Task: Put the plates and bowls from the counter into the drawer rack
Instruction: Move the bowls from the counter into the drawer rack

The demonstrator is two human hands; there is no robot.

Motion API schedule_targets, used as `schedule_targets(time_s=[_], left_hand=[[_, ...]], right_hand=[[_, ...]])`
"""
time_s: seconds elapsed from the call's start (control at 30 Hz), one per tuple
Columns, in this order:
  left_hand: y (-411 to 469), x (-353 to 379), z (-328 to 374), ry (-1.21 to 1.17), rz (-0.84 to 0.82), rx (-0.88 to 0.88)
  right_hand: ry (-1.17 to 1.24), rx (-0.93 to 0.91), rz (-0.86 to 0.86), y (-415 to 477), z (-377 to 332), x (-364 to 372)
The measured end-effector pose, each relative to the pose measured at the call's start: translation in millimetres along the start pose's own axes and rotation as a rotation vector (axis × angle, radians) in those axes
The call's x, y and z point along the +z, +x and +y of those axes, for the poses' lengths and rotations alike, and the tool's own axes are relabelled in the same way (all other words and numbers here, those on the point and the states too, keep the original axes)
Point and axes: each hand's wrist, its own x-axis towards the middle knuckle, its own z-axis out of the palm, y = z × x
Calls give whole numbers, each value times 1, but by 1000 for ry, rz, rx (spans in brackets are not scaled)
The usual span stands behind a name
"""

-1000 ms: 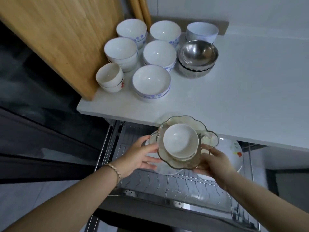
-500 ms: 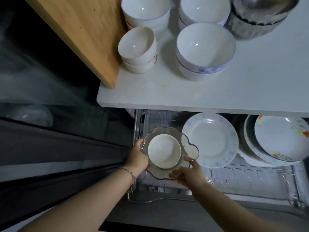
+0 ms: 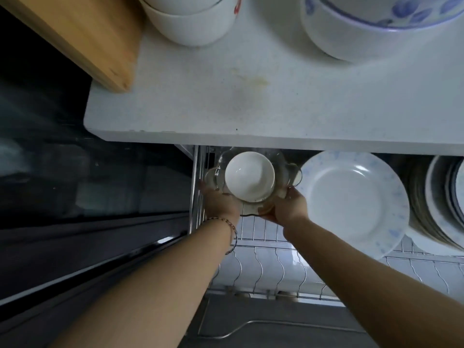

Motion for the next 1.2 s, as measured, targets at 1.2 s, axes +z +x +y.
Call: schedule_targets(time_s=[1.2], left_hand=[[-139,-45,195,10,-231,552]], right_hand=[[-496,-228,-70,-171,-203,-105]])
